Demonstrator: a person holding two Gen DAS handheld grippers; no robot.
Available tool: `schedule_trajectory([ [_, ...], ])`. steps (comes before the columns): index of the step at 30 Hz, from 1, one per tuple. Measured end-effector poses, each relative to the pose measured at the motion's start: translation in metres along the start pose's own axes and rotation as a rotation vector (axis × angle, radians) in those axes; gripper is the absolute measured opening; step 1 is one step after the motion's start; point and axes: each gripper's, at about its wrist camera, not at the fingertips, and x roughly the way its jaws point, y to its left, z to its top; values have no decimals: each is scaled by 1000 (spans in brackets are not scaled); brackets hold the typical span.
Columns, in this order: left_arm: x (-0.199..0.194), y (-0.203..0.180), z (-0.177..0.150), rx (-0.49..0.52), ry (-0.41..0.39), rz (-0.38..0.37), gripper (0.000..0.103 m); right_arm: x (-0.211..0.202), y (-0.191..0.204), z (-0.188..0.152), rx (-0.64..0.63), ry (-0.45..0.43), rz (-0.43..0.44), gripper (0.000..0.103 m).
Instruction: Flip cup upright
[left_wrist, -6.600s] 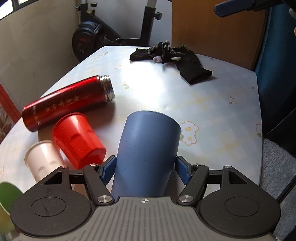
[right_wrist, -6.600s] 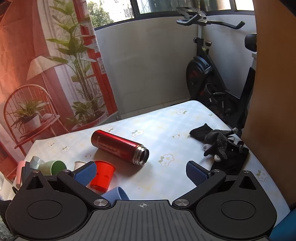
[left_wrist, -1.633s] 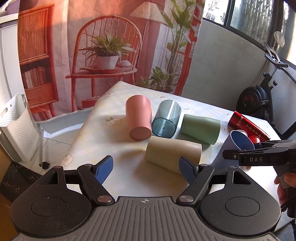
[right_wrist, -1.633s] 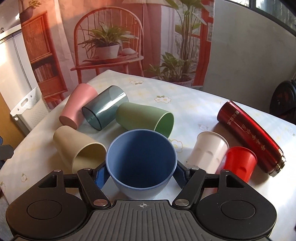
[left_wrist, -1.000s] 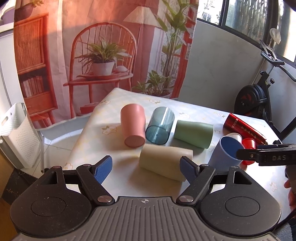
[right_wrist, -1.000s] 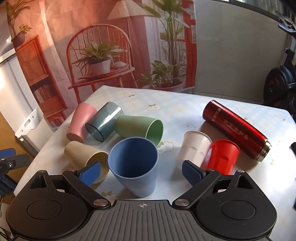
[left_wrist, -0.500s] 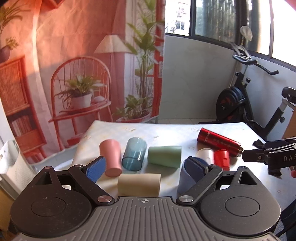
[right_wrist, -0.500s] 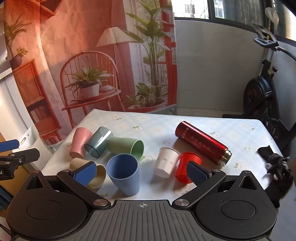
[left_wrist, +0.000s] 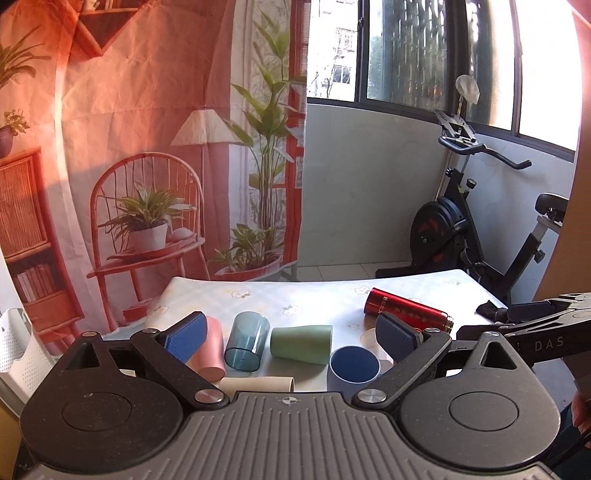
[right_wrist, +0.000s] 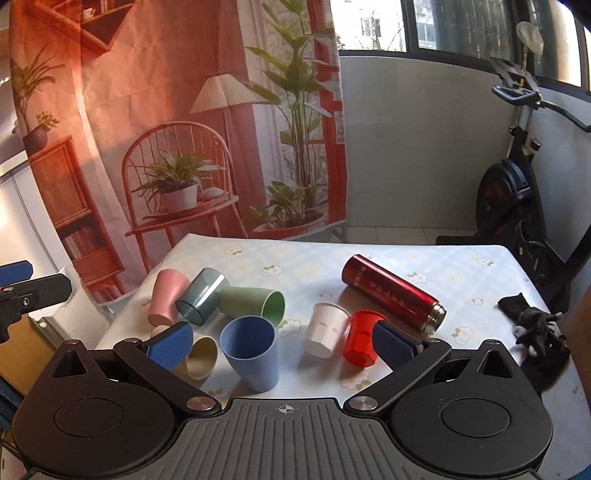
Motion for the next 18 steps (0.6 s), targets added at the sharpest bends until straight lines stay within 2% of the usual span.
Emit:
schedule_trajectory([
  [18,4,5,2,-24,9,-11,99,2,0,1,0,4,3,103],
])
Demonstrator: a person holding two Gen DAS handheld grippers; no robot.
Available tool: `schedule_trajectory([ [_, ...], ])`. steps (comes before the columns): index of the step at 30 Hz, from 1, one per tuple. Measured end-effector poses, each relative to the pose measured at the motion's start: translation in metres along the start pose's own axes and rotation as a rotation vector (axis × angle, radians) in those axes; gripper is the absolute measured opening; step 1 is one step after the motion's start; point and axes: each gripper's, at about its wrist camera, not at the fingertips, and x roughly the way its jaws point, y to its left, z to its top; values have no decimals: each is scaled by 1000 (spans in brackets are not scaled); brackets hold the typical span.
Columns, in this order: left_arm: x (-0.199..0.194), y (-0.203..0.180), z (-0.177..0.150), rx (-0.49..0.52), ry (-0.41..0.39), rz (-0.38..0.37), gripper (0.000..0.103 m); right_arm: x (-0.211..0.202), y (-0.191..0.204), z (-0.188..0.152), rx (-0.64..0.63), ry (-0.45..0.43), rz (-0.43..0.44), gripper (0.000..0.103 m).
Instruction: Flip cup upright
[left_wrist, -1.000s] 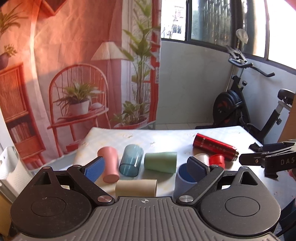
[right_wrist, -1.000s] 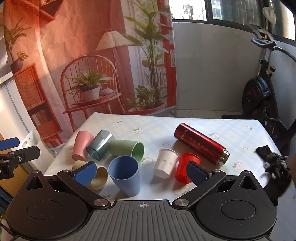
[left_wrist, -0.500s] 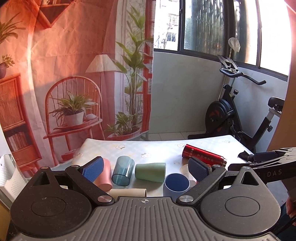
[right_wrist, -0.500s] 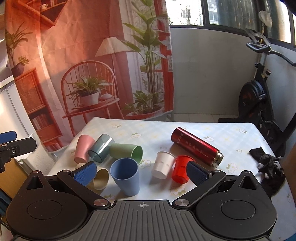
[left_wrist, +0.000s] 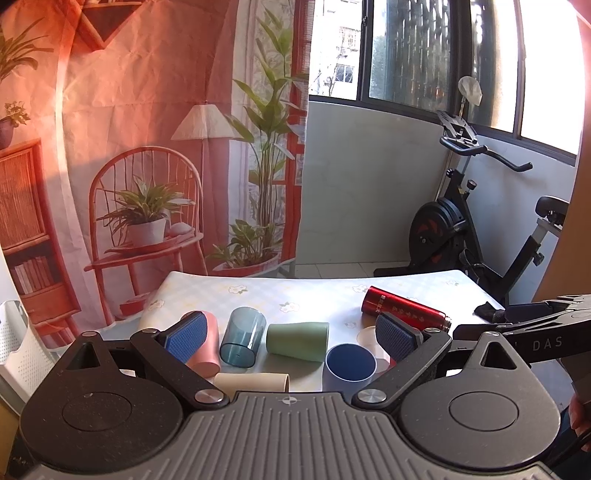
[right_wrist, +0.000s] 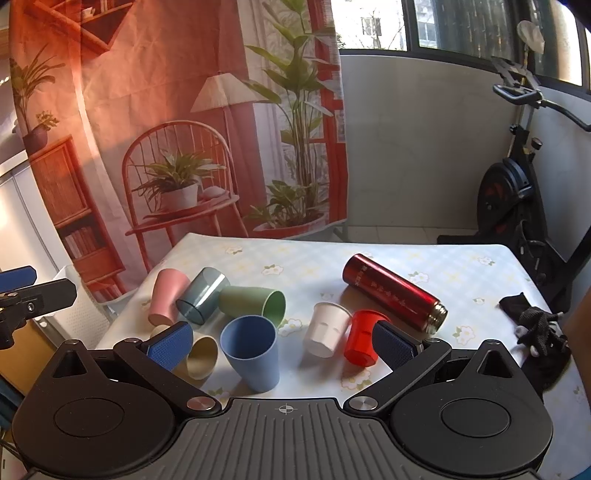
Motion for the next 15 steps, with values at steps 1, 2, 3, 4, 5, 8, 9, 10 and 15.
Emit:
schedule_trajectory([
  [1,0,0,0,-1,-1,-2,99,0,0,0,0,0,1,103],
  [2,0,0,0,-1,-2,-4,99,0,1,0,0,0,1,103],
  [3,0,0,1,-2,-3,-5,99,0,1,0,0,-1,0,103],
  [4,0,1,1,-3,-5,-7,99,0,1,0,0,-1,-1,103],
  [5,0,1,0,-3,-8,-9,99,0,1,1,-1,-1,-1,103],
  [8,0,2,0,-7,-9,-15,99,0,1,0,-1,-1,-2,103],
  [9,0,1,0,-7,-10,-16,99,0,1,0,-1,-1,-2,103],
  [10,0,2,0,-7,-10,-15,99,0,1,0,-1,0,-2,103],
  [15,0,2,1,-11,-13,-10,99,0,1,0,-1,-2,-3,103],
])
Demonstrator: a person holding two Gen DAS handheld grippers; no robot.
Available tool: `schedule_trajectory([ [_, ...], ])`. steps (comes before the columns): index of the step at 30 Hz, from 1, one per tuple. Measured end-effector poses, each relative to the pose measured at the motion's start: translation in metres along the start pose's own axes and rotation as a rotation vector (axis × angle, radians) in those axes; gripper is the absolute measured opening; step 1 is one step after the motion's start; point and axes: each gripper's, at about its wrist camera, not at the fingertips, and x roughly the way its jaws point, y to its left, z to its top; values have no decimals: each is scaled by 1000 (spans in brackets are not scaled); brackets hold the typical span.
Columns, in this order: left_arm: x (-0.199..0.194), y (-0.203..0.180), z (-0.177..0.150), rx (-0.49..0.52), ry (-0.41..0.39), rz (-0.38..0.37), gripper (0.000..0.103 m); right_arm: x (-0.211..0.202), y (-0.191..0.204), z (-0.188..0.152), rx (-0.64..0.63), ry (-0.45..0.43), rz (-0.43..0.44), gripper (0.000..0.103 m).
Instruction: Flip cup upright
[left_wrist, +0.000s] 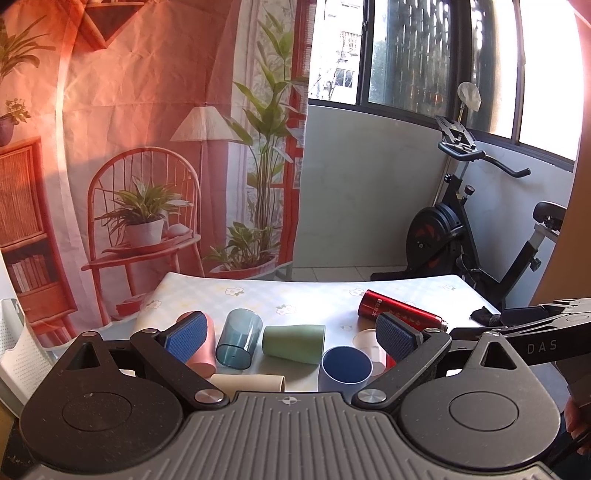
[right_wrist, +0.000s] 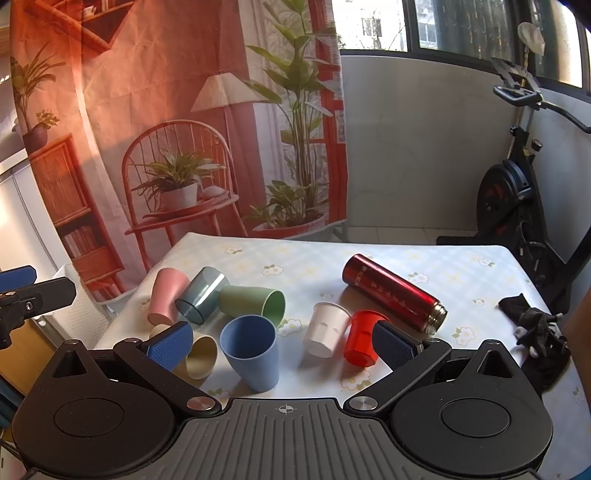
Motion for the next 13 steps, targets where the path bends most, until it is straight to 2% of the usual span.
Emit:
schedule_trajectory([
  [13,0,-3,-1,17,-22,9,99,0,-1,-1,2,1,-1,103],
])
